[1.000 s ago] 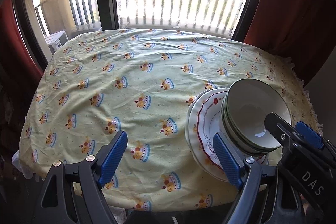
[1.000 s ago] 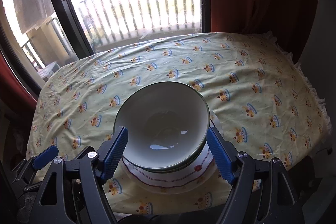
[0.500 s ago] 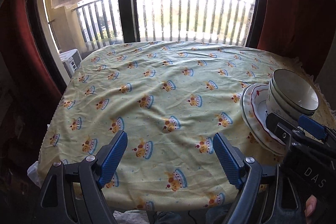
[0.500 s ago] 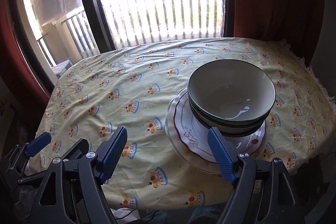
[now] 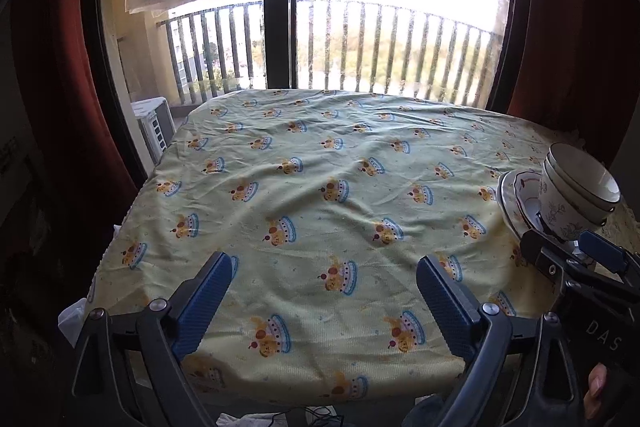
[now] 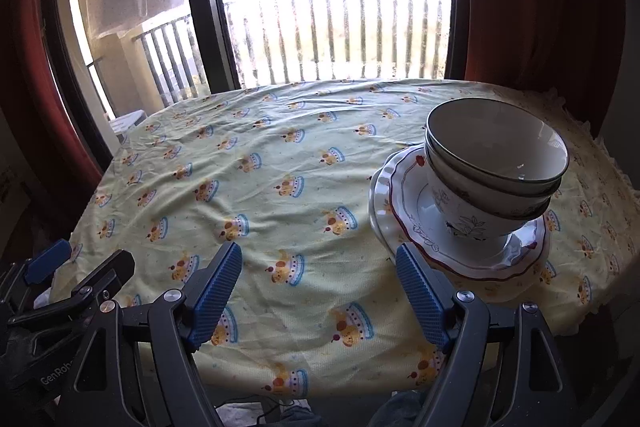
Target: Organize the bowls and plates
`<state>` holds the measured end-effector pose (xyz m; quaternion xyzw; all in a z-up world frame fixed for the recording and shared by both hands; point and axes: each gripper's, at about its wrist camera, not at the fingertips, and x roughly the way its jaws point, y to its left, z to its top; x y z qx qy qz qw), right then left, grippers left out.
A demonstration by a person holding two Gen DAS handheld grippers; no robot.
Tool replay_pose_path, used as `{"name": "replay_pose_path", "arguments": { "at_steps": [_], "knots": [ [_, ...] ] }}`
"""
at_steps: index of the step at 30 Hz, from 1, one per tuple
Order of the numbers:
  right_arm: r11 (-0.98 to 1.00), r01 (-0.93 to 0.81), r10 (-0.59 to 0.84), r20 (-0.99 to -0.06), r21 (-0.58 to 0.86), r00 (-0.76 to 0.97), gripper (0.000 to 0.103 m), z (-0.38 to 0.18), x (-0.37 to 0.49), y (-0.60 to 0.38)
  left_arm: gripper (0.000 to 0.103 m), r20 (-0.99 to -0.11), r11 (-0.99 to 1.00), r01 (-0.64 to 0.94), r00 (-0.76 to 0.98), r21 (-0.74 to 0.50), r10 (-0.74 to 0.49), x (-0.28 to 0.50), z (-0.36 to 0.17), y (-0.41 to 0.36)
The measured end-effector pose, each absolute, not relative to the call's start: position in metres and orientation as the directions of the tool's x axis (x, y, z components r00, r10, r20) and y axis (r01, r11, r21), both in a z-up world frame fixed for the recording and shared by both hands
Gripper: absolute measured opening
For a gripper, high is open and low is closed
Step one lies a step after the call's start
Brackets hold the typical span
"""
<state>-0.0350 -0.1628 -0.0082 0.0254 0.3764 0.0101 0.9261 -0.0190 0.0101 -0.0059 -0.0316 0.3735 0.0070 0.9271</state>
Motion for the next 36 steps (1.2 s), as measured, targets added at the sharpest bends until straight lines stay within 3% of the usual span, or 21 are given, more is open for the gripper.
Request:
{"name": "replay_pose_path", "arguments": {
  "at_steps": [2,36],
  "knots": [
    [0.999,0.016,0.02,-0.693,0.045,0.721,0.093,-0.0067,-0.0363,-0.1619,0.095,-0.699,0.997,-0.04,0.715,-0.069,-0.02,-0.019,-0.006,0.0113],
    [0.998,0.047,-0.004,-0.698,0.043,0.716,0.094,-0.0027,-0.0352,-0.1702,0.103,-0.683,0.997,-0.041,0.731,-0.06,-0.011,-0.0173,-0.0013,0.006]
  ]
}}
